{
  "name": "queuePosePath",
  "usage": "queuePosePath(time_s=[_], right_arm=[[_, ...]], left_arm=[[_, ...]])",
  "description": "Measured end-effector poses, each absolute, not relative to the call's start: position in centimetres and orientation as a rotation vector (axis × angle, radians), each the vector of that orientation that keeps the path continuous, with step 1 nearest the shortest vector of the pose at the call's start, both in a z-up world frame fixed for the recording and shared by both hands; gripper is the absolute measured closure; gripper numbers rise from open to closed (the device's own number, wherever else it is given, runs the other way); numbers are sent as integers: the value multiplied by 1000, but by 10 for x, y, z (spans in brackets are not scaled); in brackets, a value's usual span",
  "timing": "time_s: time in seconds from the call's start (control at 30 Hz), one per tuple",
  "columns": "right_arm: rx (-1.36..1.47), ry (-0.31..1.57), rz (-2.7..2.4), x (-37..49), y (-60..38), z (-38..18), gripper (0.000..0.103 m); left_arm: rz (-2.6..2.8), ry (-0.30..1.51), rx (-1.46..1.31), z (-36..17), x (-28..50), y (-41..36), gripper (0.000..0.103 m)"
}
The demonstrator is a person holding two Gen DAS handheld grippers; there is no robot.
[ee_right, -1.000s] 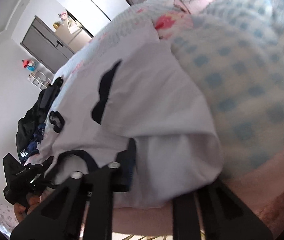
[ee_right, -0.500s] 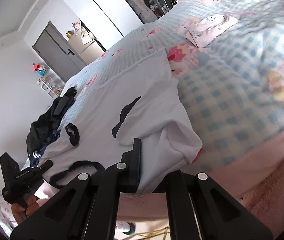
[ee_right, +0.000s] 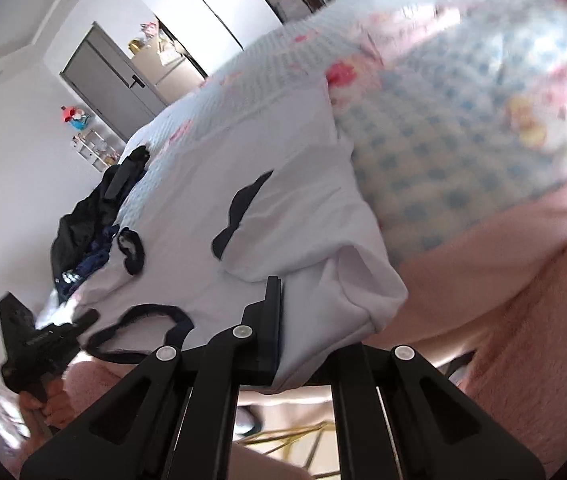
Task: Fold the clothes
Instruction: 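Hold the folded hem with both grippers and press it flat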
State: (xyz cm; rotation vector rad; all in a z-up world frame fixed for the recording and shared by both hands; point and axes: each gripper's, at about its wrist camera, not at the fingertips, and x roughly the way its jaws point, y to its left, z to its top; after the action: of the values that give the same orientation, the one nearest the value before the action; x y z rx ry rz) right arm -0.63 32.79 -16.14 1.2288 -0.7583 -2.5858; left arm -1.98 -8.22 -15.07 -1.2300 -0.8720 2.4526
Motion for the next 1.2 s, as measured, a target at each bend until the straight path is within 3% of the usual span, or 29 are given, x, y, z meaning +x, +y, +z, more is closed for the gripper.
queuePosePath(time_s=[0.73,1.2], right_arm=[[1285,-761,-2565,-10,333,-172,98],[1228,-685,-2582,-39,336,-148,98]], left_arm=[[2420,-871,-1244,-159,-23,-81,98],[2440,-764,-1167,-129,-56,-72,98]])
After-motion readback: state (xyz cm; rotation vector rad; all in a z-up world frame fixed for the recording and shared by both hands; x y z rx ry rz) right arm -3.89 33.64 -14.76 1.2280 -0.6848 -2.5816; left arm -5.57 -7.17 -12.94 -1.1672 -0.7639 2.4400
